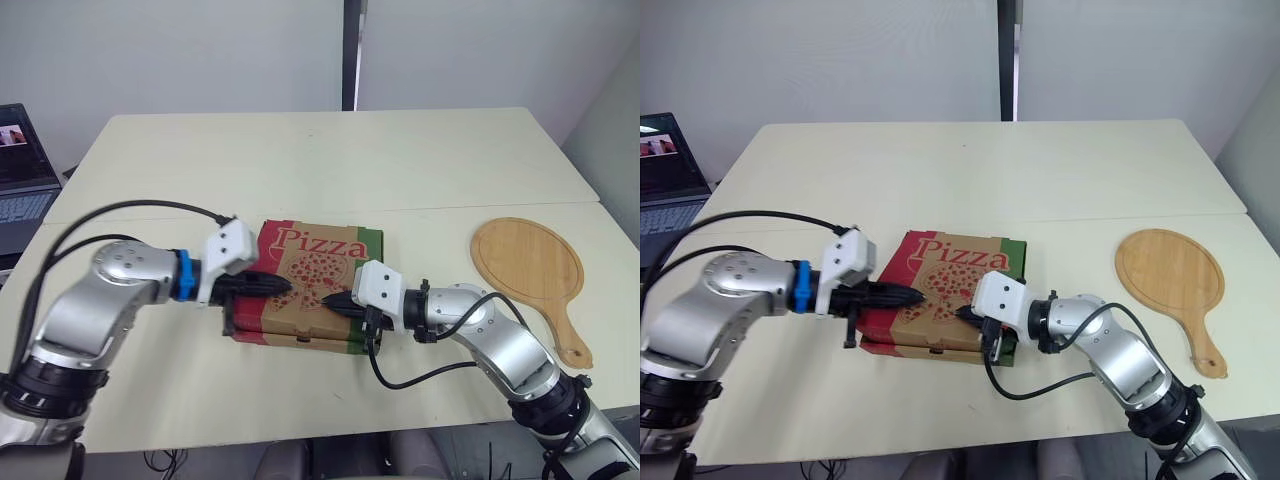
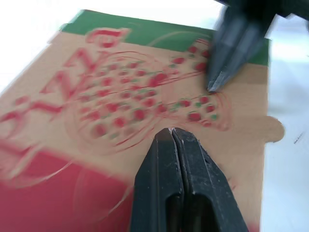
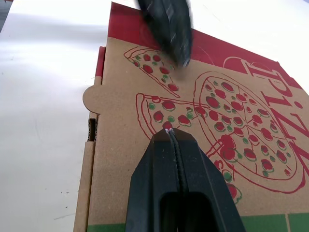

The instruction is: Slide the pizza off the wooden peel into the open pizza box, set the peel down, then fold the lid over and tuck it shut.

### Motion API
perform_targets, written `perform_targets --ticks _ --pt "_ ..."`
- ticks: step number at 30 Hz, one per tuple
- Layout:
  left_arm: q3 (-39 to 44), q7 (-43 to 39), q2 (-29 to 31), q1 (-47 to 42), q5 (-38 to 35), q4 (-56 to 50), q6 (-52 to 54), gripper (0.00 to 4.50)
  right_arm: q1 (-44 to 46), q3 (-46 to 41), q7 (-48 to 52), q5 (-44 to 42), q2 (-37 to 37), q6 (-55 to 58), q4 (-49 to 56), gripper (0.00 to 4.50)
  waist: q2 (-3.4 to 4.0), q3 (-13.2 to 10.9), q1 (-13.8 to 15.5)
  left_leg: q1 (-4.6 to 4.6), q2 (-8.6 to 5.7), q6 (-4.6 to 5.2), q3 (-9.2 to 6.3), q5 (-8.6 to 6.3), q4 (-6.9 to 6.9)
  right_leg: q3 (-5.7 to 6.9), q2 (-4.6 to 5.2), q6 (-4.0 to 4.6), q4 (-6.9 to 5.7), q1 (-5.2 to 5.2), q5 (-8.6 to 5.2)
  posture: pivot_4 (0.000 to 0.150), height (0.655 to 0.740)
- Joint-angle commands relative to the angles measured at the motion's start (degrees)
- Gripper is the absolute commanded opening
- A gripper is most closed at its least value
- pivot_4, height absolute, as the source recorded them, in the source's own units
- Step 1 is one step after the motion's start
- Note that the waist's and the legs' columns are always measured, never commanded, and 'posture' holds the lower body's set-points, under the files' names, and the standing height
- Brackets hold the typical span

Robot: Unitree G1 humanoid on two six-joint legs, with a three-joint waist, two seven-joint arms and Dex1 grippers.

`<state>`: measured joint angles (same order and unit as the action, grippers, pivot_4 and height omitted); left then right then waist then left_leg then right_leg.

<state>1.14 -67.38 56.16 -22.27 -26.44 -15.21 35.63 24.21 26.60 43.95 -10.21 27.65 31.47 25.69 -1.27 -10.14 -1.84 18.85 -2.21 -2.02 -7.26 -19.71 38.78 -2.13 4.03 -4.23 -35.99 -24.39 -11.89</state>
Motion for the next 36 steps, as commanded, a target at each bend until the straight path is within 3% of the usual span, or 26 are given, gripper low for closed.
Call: perform_targets --ticks 1,8,26,36 --pt "5.32 -2.78 6.53 1.71 2.89 5.70 -4.46 0.00 1.10 0.06 1.40 0.56 -0.34 -2.09 -0.46 0.04 0.04 -0.03 -0.09 0.00 0.00 0.00 0.00 0.00 -0.01 0.00 0.00 0.00 0.00 0.00 0.00 0.150 0.7400" --pt "6.64 -9.16 13.81 9.08 5.89 10.75 -11.77 0.00 1.04 -0.04 2.30 1.15 -0.68 -3.28 -1.24 0.04 0.11 -0.07 -0.05 0.01 0.00 0.00 0.05 -0.01 -0.06 -0.02 -0.01 0.02 0.01 -0.04 -0.01 0.150 0.7400" --pt "1.69 -5.95 5.48 7.45 4.01 1.84 -5.98 0.00 0.60 0.06 4.18 2.34 -1.08 -3.14 -1.26 0.04 0.11 -0.10 0.05 0.02 0.01 0.02 0.02 -0.01 -0.05 0.02 -0.01 0.02 -0.01 -0.03 -0.01 0.150 0.7400" --pt "4.40 -5.58 7.46 8.12 5.42 4.51 -6.42 0.00 0.58 0.24 4.80 2.94 -0.87 -3.45 -1.60 0.04 0.11 -0.11 0.04 0.03 0.01 0.02 0.01 -0.01 -0.04 0.02 -0.01 0.02 0.00 -0.03 -0.01 0.150 0.7400"
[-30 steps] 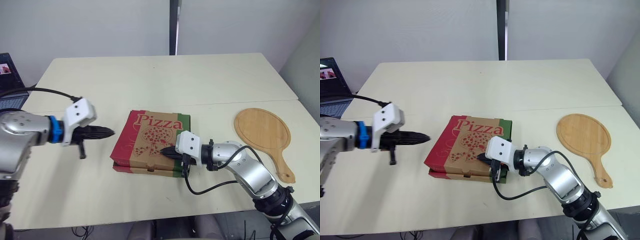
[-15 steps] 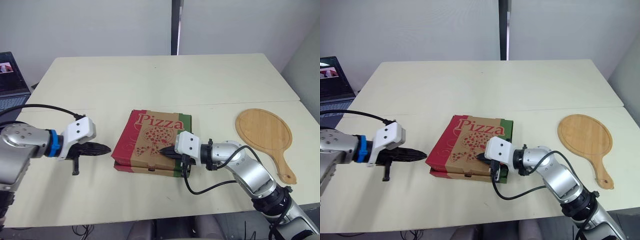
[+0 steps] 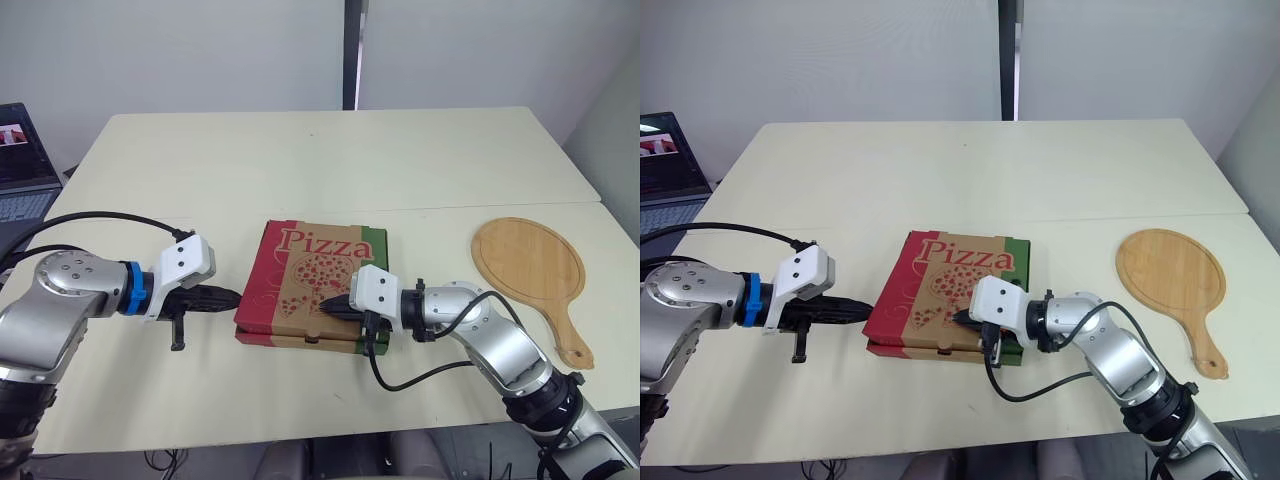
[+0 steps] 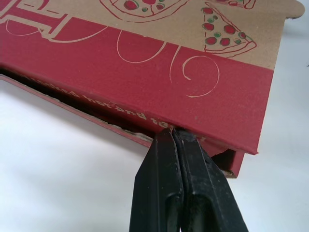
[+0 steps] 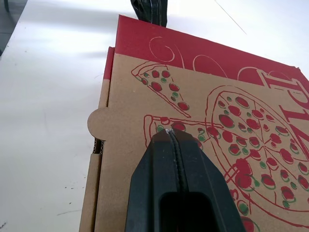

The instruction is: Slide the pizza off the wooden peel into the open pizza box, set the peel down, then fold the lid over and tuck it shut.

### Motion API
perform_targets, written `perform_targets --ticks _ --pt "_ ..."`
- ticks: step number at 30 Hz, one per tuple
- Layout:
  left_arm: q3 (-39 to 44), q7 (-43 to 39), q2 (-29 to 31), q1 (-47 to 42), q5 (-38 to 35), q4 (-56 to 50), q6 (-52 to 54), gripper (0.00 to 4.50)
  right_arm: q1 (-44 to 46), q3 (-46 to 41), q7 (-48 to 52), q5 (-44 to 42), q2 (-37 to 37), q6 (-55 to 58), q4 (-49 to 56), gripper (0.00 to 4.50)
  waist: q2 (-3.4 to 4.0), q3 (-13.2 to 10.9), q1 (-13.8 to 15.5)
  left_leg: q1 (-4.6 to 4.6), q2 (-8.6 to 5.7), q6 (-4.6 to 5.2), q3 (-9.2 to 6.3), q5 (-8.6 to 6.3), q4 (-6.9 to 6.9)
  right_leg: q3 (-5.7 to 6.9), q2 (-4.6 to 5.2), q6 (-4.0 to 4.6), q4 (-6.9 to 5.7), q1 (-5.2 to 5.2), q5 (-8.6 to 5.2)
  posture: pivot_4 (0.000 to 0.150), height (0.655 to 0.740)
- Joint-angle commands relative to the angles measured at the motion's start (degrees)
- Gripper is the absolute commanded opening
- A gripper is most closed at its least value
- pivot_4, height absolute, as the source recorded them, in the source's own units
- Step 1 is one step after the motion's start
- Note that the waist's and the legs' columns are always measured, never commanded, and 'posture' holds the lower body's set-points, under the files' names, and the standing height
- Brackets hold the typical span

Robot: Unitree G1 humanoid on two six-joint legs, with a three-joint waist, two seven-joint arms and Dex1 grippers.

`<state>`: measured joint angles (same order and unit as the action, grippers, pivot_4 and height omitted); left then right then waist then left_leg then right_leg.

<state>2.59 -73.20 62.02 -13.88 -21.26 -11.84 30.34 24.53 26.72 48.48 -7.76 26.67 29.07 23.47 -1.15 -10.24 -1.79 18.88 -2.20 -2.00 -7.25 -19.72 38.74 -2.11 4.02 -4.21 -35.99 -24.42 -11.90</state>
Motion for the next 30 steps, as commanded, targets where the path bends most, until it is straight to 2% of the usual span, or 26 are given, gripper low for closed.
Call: perform_targets --ticks 1,7,15,20,25,30 --pt "3.95 0.72 1.56 -0.86 -0.57 1.65 -0.19 0.00 0.20 0.18 0.31 0.64 0.20 -1.04 0.55 0.04 0.00 0.00 -0.03 0.00 0.00 0.00 0.00 0.00 0.00 0.00 0.00 0.00 0.00 0.00 0.00 0.150 0.7400" --pt "5.63 1.84 0.40 -3.41 -5.70 -1.50 5.64 0.00 0.05 0.92 0.89 2.12 1.12 -1.48 -0.27 0.04 0.00 0.00 0.01 0.01 -0.01 0.00 -0.01 0.00 0.00 0.01 0.00 0.00 0.00 0.01 0.00 0.150 0.7400" --pt "-1.09 7.60 -6.13 -0.13 -2.61 -2.34 4.82 0.00 0.24 1.59 1.08 3.62 1.19 -2.17 -1.45 0.04 0.01 -0.01 -0.04 0.00 0.00 -0.01 -0.01 0.01 0.00 -0.01 0.00 0.00 -0.01 -0.01 0.00 0.150 0.7400" --pt "-4.60 8.69 -7.27 2.34 1.01 1.01 1.83 0.00 -0.25 1.61 1.24 4.70 1.79 -2.08 -1.65 0.04 0.01 0.00 -0.03 -0.03 -0.01 -0.01 0.00 0.00 0.00 -0.02 0.01 0.00 0.00 0.00 0.00 0.150 0.7400" --pt "-5.30 9.10 -8.74 3.50 1.16 1.94 0.29 0.00 -0.35 1.39 1.44 5.46 2.32 -3.04 -1.95 0.04 0.17 0.09 0.08 -0.11 -0.02 -0.01 0.00 0.00 0.00 -0.02 0.03 0.00 0.00 0.11 0.00 0.150 0.7400" --pt "5.12 13.90 -12.05 2.92 -6.84 1.19 5.78 0.00 -1.35 -4.62 0.18 2.27 2.48 -4.08 1.60 0.04 0.18 0.08 0.14 -0.09 -0.02 -0.01 -0.04 0.00 0.01 0.00 0.03 -0.01 0.00 0.12 0.00 0.150 0.7400"
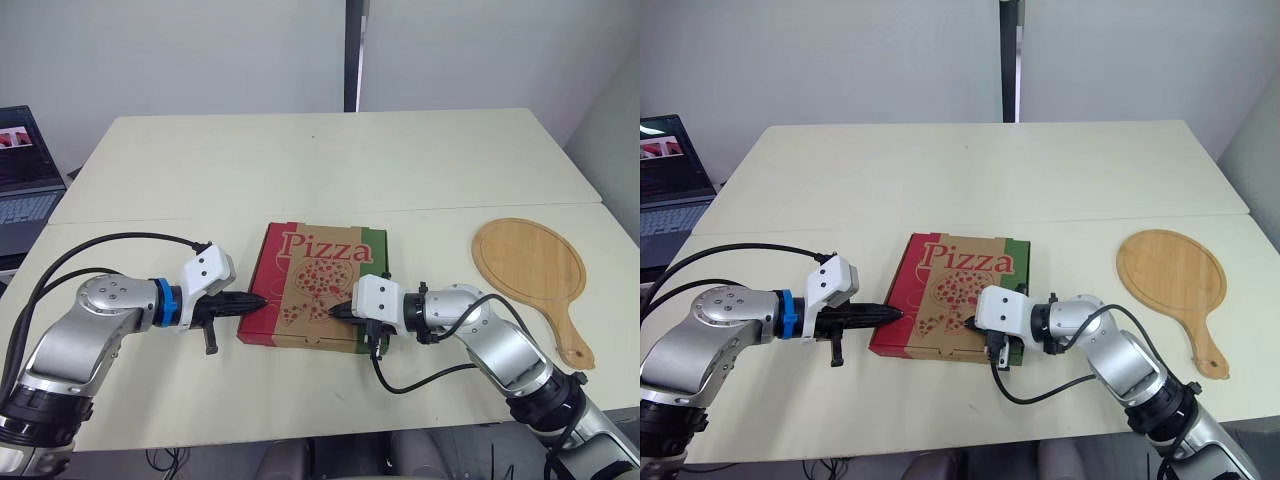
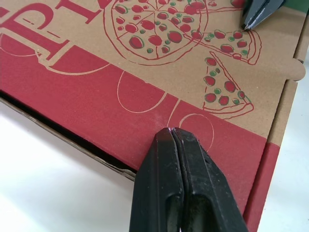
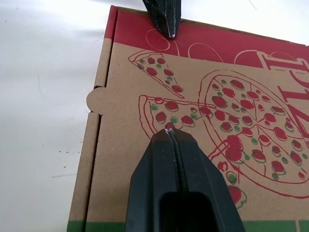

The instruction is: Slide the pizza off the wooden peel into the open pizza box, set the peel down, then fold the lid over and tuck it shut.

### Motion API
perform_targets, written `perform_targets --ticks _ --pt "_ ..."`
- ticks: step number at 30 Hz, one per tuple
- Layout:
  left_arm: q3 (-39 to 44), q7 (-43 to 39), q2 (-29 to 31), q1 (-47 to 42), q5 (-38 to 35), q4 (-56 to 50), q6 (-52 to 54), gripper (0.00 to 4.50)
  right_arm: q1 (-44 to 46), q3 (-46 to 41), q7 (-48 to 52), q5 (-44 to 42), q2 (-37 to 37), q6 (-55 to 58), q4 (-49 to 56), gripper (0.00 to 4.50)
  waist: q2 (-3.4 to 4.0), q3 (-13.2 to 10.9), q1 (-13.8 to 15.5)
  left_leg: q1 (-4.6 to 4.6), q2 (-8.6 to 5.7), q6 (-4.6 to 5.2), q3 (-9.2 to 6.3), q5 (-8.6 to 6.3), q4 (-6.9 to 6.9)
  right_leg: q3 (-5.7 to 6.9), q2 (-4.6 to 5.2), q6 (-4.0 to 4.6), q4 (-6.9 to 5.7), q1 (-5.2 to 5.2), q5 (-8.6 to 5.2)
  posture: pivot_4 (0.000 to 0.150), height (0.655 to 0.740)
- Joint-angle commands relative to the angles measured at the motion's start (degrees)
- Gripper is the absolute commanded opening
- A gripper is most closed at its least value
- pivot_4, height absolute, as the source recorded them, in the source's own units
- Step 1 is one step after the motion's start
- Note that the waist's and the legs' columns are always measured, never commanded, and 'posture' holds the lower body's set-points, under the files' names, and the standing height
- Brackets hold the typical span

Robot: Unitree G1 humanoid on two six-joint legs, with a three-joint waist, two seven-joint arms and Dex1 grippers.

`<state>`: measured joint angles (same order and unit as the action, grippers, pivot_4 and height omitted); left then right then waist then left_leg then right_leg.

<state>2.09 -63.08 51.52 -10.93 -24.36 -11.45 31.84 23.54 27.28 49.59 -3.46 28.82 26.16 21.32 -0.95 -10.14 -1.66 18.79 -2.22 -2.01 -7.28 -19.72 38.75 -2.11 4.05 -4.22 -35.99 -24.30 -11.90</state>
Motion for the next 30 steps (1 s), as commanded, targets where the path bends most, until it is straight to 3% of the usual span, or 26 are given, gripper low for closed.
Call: perform_targets --ticks 1,5,9,18,30 --pt "8.19 5.74 -2.56 -0.61 -5.24 1.14 5.81 0.00 -0.80 -7.02 -1.49 -2.77 0.39 -0.80 4.58 0.04 -0.05 -0.05 0.00 0.03 0.00 0.00 -0.03 0.00 0.02 0.02 0.00 0.00 -0.01 -0.02 0.00 0.150 0.7400" --pt "14.58 13.24 -5.58 -1.57 -6.15 2.80 7.39 0.00 -2.72 -14.64 -4.47 -4.10 1.47 0.15 6.07 0.04 -0.06 -0.05 0.00 0.07 0.00 -0.01 -0.16 0.00 0.02 0.09 -0.01 0.00 0.00 -0.06 0.01 0.150 0.7400" --pt "13.80 17.08 -7.51 1.22 -2.62 2.55 5.19 0.00 -4.63 -18.93 -7.89 -1.26 3.67 -0.67 3.02 0.04 -0.07 -0.05 0.03 0.07 -0.04 -0.09 -0.14 0.01 0.00 0.05 0.03 0.01 0.03 -0.07 0.01 0.150 0.7400" --pt "6.10 17.53 -10.06 7.28 -1.48 -3.50 5.75 0.00 -6.56 -13.18 -7.94 4.21 5.28 -3.27 -3.78 0.04 -0.09 -0.08 0.00 0.08 -0.03 -0.08 -0.04 -0.02 -0.01 -0.01 0.03 0.01 0.03 -0.08 0.01 0.150 0.7400" --pt "5.75 15.26 -8.77 10.69 -4.23 -8.36 9.28 0.00 -6.34 -11.56 -5.24 3.97 4.93 -4.72 -4.87 0.04 -0.09 -0.08 -0.01 0.06 -0.04 -0.08 -0.02 -0.02 -0.01 -0.04 0.04 0.01 0.05 -0.07 0.01 0.150 0.7400"
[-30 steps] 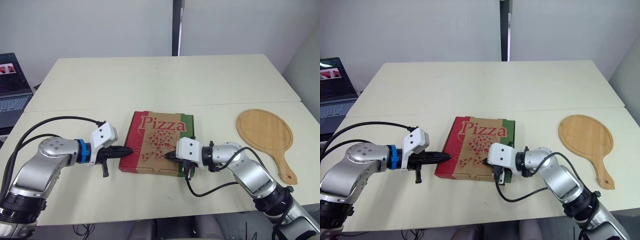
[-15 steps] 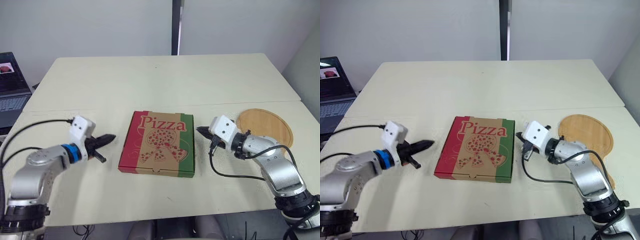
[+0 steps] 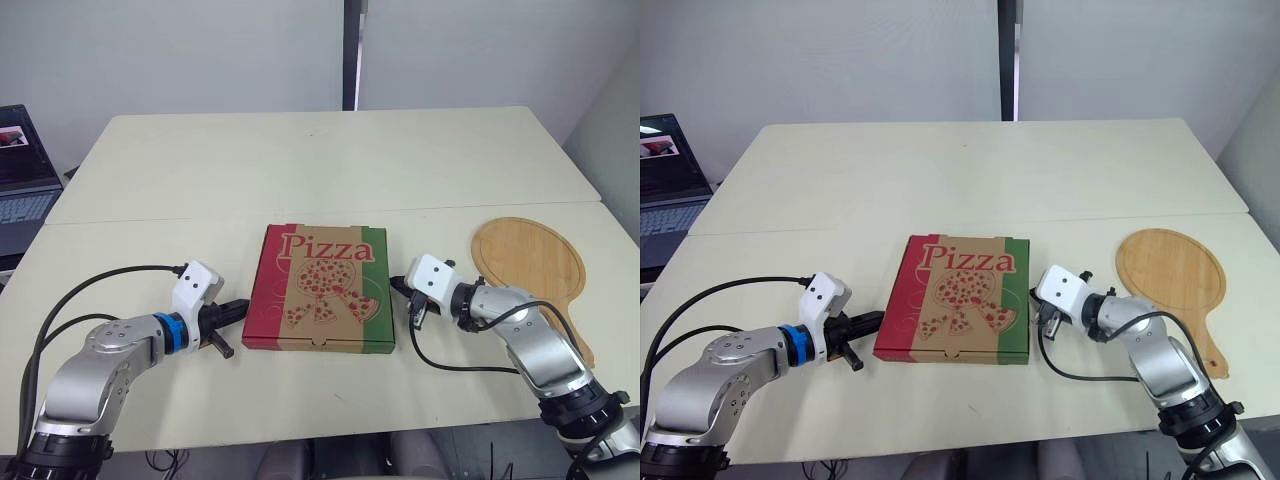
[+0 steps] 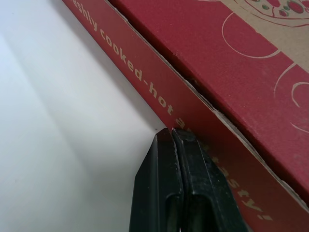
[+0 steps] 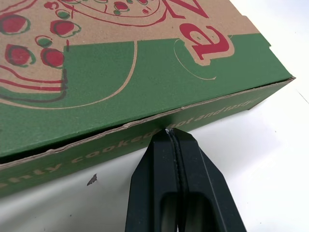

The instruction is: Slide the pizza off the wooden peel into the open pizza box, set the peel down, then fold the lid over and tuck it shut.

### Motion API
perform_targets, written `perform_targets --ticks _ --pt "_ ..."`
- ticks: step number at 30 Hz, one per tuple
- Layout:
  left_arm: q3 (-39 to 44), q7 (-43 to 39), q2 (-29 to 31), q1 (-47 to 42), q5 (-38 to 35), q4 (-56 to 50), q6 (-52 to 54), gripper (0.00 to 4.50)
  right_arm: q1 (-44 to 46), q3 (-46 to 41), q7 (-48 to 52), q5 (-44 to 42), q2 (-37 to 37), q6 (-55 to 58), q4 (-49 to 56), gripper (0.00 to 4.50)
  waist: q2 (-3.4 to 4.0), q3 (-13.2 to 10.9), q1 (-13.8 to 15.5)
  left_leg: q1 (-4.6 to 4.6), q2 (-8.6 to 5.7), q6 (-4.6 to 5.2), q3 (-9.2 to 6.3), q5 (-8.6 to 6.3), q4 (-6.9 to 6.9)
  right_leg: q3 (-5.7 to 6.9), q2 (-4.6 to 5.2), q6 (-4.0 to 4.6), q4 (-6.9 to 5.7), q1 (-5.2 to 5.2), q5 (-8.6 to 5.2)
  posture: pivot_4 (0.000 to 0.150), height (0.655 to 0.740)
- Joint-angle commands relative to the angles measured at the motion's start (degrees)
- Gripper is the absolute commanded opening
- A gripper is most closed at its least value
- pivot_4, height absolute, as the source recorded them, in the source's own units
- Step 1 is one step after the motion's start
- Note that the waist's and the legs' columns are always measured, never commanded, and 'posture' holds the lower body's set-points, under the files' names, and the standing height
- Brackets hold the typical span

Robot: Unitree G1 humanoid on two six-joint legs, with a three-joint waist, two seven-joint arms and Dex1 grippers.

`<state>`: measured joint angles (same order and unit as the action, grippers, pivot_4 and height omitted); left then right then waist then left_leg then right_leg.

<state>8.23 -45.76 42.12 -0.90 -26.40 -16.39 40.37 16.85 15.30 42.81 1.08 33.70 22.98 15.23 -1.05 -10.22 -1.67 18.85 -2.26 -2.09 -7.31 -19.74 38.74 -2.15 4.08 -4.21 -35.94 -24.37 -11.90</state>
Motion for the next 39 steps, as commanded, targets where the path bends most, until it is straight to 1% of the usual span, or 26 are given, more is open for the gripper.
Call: perform_targets --ticks 1,5,10,13,17,20,23,25,29,31,34,39 --pt "-0.42 -2.36 0.83 0.91 -2.57 -3.80 1.09 0.00 0.29 0.37 1.60 -0.55 0.12 -1.63 1.16 0.04 0.00 0.00 -0.01 0.00 0.00 0.00 0.00 0.00 0.00 0.00 0.00 0.00 0.00 0.00 0.00 0.150 0.7400" --pt "-0.27 -2.59 0.94 1.55 -3.43 -5.12 2.35 0.00 0.30 0.29 1.85 -0.40 0.15 -1.77 0.96 0.04 0.00 0.00 0.00 0.00 0.00 0.00 0.00 0.00 0.00 0.00 0.00 0.00 0.00 0.00 0.00 0.150 0.7400" --pt "0.11 -2.66 1.47 1.64 -3.22 -5.03 2.35 0.00 0.32 0.09 2.23 -0.26 0.50 -1.85 0.93 0.04 0.00 0.00 0.00 0.00 0.00 0.00 0.00 0.00 0.00 0.01 0.00 0.00 0.00 0.01 0.00 0.150 0.7400" --pt "1.50 -2.26 1.87 1.94 -2.30 -4.13 1.07 0.00 -0.25 -1.49 1.90 -0.98 0.90 -1.50 1.35 0.04 0.00 0.00 0.00 0.00 0.00 0.00 -0.01 0.00 0.00 0.01 0.00 0.00 0.00 0.01 0.00 0.150 0.7400" --pt "7.25 1.15 2.39 2.93 0.03 -1.49 -1.89 0.00 -3.39 -10.00 0.36 -6.13 0.94 -1.42 3.13 0.04 0.00 -0.01 0.06 0.03 0.01 0.00 -0.05 0.00 0.00 0.03 0.00 0.00 0.02 0.00 0.00 0.150 0.7400" --pt "13.57 2.63 1.93 5.36 0.45 0.55 -4.72 0.00 -7.75 -19.79 -2.00 -8.13 2.69 -3.55 2.41 0.04 0.00 -0.01 0.16 0.04 0.00 0.01 -0.03 -0.01 -0.01 0.02 0.00 0.00 0.04 0.00 0.00 0.150 0.7400" --pt "18.29 5.73 0.35 9.66 3.30 2.21 -9.39 0.00 -12.09 -30.62 -3.60 -9.37 5.27 -6.69 -2.25 0.04 0.00 -0.01 0.18 0.04 -0.02 0.01 0.03 -0.02 -0.01 -0.01 0.02 0.00 0.08 0.02 -0.01 0.150 0.7400" --pt "19.41 8.16 -0.78 11.29 5.60 3.15 -12.88 0.00 -13.53 -34.43 -3.61 -10.32 6.16 -9.05 -4.70 0.04 0.00 -0.01 0.21 0.01 -0.02 0.01 0.10 -0.02 -0.02 -0.04 0.04 0.00 0.09 0.05 0.00 0.150 0.7400" --pt "21.51 13.15 -3.99 12.93 9.50 8.37 -20.20 0.00 -15.71 -43.50 -4.32 -11.34 8.58 -15.43 -16.20 0.04 -0.01 -0.01 0.18 -0.05 0.03 0.03 0.18 -0.02 -0.02 -0.04 0.03 0.00 0.08 0.13 -0.02 0.150 0.7400" --pt "21.84 13.91 -5.07 13.40 9.85 9.89 -22.13 0.00 -15.52 -45.67 -5.89 -11.62 9.15 -15.72 -21.23 0.04 -0.01 -0.01 0.15 -0.09 0.03 0.03 0.24 -0.03 -0.01 -0.07 0.03 0.00 0.08 0.18 -0.02 0.150 0.7400" --pt "21.33 14.31 -5.86 14.20 10.28 11.03 -23.83 0.00 -15.45 -46.36 -7.09 -10.58 10.40 -17.46 -27.58 0.04 -0.01 -0.01 0.08 -0.10 0.04 0.04 0.28 -0.03 -0.01 -0.11 0.03 0.00 0.08 0.18 -0.02 0.150 0.7400" --pt "21.49 14.56 -6.64 14.38 9.46 11.78 -24.26 0.00 -14.49 -46.68 -8.68 -10.57 11.72 -18.56 -33.25 0.04 0.00 -0.01 0.02 -0.11 0.05 0.04 0.31 -0.03 -0.01 -0.14 0.02 0.00 0.08 0.18 -0.02 0.150 0.7400"
